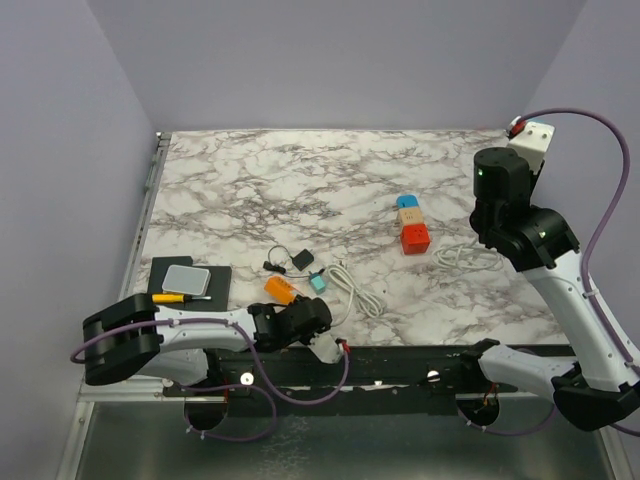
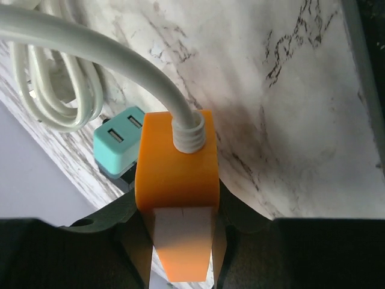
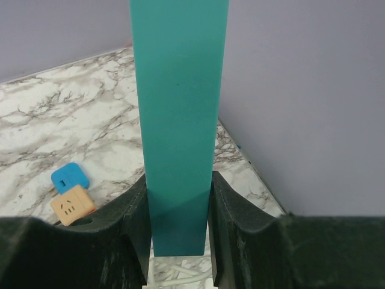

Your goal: Insert the plug

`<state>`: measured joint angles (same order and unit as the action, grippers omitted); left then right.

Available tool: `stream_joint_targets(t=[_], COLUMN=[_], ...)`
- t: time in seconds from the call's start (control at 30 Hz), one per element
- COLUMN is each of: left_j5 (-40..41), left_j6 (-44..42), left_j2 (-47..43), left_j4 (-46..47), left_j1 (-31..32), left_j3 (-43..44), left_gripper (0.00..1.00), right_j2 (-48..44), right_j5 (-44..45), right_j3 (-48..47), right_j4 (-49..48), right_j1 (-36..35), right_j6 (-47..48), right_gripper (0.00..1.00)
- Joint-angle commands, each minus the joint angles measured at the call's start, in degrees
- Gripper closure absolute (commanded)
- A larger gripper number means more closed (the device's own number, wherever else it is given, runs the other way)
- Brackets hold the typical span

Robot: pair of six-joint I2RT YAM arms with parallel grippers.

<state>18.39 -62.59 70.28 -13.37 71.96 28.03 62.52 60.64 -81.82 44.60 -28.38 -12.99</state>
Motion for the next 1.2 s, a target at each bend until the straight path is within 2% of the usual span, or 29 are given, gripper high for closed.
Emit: stream_joint_targets(t=[0.0, 0.13, 0.27, 0.43, 0.53, 0.73, 0.8, 0.83, 0.87, 0.9, 0.93, 0.97, 1.17], left_j5=[0.10, 0.59, 6.04, 11.54, 13.77, 20.71, 21.96, 21.57, 20.40, 18.89, 16.83, 13.82, -3.72], left_j6=[3.12, 3.13, 2.63, -0.26, 3.29, 13.77, 20.62, 23.55, 25.57, 27.57, 29.51, 31.15, 38.14], left_j2=[6.75, 16.16, 28.63, 39.10, 40.62, 39.25, 40.13, 40.53, 40.35, 39.73, 38.58, 37.18, 26.44], left_j4=[6.10, 9.49, 13.71, 20.99, 19.56, 15.79, 11.30, 7.39, 4.51, 2.38, 0.04, -2.35, -12.09], left_j1=[-0.58, -6.24, -13.69, -20.31, -19.57, -11.05, -9.62, -9.01, -8.49, -7.98, -7.56, -7.27, -6.99], left_j3=[0.05, 4.13, 10.88, 19.88, 24.02, 18.62, 18.95, 19.45, 19.73, 19.91, 20.25, 20.75, 26.10], left_gripper=[1.00, 1.00, 1.00, 1.00, 1.00, 1.00, 0.90, 0.80, 0.54, 0.38, 0.08, 0.02, 0.01], right_j2=[-1.45, -1.28, -1.15, 0.12, 0.58, -0.51, -0.86, -0.98, -1.07, -1.21, -1.30, -1.39, -0.94], right_j5=[2.60, 2.61, 2.90, 2.68, 2.57, 1.01, 0.49, 0.37, 0.29, 0.15, -0.12, -0.46, -1.96], right_j3=[-0.48, 0.02, 1.47, 2.02, 2.13, 4.09, 4.65, 4.77, 4.93, 5.06, 5.09, 5.16, 4.46], right_j4=[-4.65, -5.34, -7.77, -11.49, -12.54, -13.71, -13.55, -13.37, -13.24, -13.22, -13.22, -13.22, -11.70], right_j1=[0.50, 0.65, 0.98, 1.76, 2.46, 4.46, 4.98, 5.14, 5.36, 5.52, 5.72, 5.98, 6.66], right_j6=[-0.13, -0.14, 1.46, 4.31, 5.87, 6.49, 6.40, 6.35, 6.37, 6.43, 6.52, 6.57, 6.05], right_gripper=[0.94, 0.94, 0.94, 0.94, 0.94, 0.94, 0.94, 0.94, 0.94, 0.94, 0.94, 0.94, 0.94])
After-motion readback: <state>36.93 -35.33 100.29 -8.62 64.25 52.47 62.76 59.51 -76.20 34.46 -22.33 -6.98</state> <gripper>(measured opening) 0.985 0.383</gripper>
